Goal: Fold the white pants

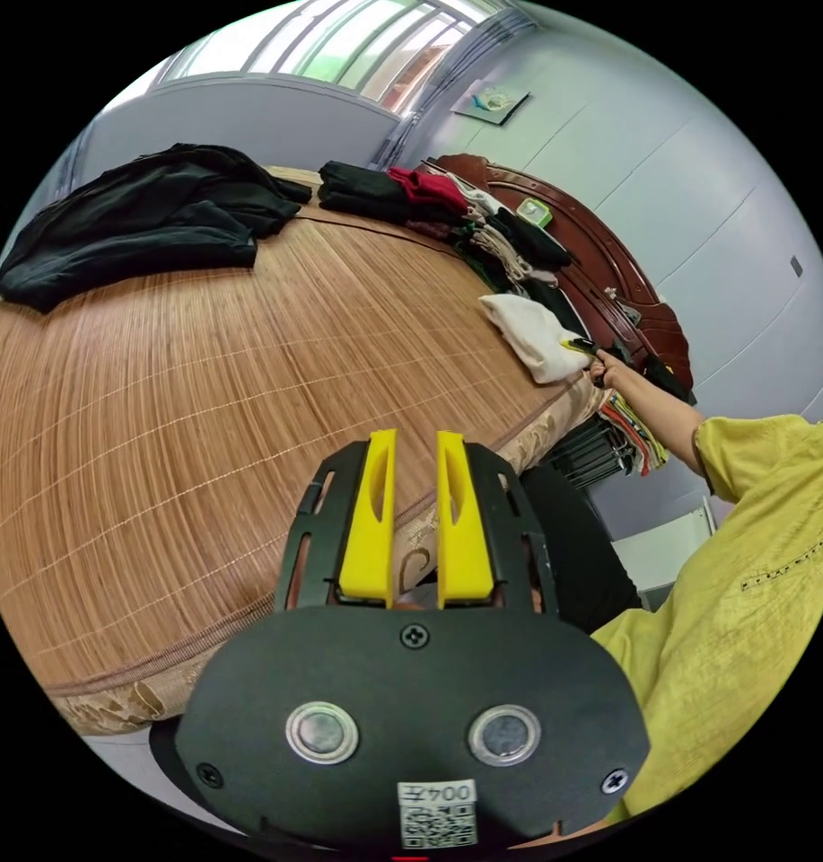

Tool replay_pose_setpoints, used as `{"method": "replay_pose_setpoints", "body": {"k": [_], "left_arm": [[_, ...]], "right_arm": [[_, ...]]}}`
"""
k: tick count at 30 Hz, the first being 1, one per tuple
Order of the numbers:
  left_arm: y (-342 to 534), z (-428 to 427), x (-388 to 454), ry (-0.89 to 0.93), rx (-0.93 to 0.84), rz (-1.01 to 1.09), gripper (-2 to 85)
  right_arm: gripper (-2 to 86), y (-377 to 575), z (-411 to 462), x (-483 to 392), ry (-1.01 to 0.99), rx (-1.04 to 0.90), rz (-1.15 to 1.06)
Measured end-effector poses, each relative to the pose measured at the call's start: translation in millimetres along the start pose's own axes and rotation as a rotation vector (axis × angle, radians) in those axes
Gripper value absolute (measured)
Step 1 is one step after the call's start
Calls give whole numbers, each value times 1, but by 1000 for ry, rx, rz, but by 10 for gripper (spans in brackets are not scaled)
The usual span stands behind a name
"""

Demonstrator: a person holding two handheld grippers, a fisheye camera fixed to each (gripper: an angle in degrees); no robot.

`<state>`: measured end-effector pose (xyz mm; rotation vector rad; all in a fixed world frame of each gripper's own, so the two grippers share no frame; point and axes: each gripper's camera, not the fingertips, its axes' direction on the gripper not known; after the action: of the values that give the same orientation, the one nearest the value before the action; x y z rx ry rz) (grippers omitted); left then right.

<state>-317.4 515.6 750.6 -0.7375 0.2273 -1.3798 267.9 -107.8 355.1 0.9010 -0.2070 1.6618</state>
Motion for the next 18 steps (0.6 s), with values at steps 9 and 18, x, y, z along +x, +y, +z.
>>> {"method": "replay_pose_setpoints", "body": {"k": [9, 18], "left_arm": [[20, 16, 17, -177, -69, -25, 63], [40, 45, 46, -307, -144, 6, 12]], "right_arm": [[130, 98, -15, -13, 107, 118, -103], [-4, 316, 67, -143, 69, -14, -594]]}}
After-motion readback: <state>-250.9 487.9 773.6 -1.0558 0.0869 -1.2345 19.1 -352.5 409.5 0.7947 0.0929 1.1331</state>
